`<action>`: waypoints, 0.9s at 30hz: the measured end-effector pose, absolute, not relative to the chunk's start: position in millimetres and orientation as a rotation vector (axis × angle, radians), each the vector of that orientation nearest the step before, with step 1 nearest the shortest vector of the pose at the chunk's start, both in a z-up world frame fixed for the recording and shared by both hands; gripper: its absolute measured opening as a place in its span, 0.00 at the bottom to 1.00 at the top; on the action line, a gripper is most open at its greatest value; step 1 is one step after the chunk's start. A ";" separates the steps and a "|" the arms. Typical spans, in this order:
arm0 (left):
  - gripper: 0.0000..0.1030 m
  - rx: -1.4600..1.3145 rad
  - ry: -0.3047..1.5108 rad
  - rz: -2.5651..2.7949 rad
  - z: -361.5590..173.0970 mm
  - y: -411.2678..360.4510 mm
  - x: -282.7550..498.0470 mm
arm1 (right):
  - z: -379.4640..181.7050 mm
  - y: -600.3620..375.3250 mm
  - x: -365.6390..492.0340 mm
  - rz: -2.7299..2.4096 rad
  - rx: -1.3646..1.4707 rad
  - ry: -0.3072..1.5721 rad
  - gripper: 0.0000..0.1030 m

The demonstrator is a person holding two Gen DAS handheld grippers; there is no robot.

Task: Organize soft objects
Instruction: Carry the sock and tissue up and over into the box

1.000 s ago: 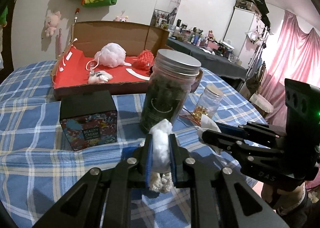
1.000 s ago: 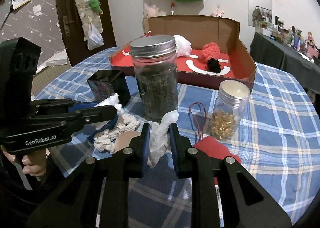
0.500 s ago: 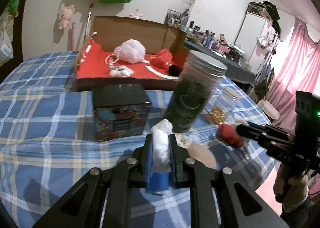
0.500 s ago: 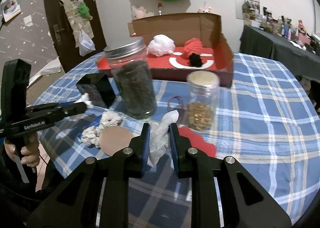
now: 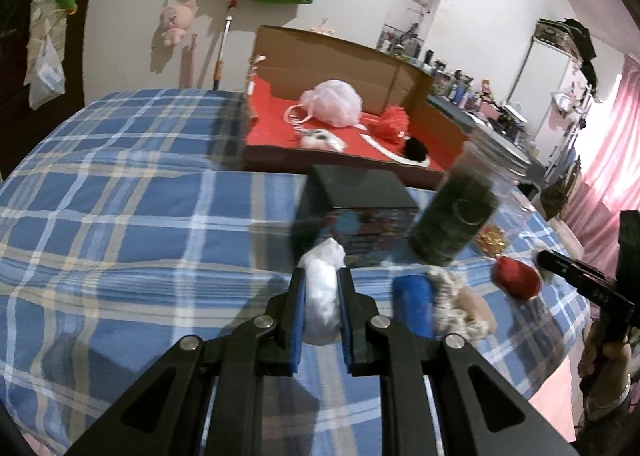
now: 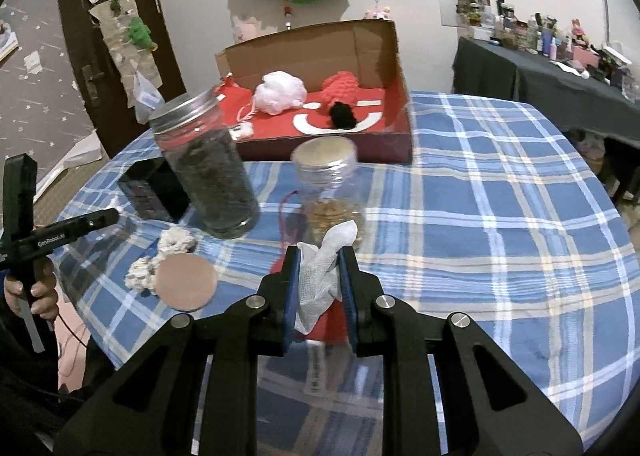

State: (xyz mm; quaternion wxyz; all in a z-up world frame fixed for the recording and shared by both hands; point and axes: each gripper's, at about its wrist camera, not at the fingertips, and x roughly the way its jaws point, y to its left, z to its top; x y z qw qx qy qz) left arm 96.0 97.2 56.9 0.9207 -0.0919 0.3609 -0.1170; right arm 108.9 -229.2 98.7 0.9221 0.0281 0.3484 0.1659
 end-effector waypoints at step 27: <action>0.15 -0.050 0.740 -0.360 70.6 120.7 178.3 | 111.9 -271.4 193.4 0.462 0.132 0.705 0.18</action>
